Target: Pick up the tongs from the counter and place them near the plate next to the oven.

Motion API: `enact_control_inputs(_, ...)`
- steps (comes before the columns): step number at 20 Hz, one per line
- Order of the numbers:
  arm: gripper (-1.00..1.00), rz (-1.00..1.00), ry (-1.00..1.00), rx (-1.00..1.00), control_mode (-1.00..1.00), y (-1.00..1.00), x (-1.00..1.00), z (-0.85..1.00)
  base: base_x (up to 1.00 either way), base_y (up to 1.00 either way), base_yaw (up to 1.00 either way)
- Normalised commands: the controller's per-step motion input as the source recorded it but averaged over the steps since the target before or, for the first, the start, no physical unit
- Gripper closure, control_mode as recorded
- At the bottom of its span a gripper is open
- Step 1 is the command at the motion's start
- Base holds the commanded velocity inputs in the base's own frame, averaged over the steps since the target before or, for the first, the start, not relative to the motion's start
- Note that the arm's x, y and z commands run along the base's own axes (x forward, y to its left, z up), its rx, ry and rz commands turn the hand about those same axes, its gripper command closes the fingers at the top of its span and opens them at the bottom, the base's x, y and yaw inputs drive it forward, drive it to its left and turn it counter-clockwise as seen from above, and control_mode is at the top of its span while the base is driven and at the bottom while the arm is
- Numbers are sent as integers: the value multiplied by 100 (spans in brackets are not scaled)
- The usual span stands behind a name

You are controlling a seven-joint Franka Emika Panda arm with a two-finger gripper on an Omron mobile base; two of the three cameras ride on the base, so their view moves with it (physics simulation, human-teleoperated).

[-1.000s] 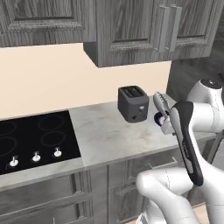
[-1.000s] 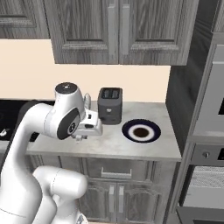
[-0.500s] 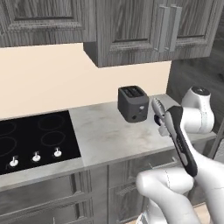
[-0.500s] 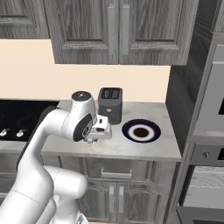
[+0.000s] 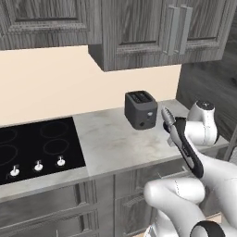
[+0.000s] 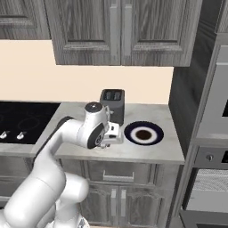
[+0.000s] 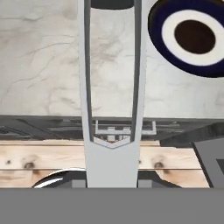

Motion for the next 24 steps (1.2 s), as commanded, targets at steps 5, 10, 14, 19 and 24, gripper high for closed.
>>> enact_control_inputs(5,100,0,9,0,-100,-81,31,-28,0,0,0)
enact_control_inputs(10,100,3,3,0,-100,-11,40,-26,0,0,0)
enact_control_inputs(14,100,9,0,0,-100,0,36,-22,0,0,0)
enact_control_inputs(19,100,15,0,-1,-100,-7,8,-29,0,0,0)
enact_control_inputs(24,100,19,0,-7,-100,-24,0,-30,0,0,0)
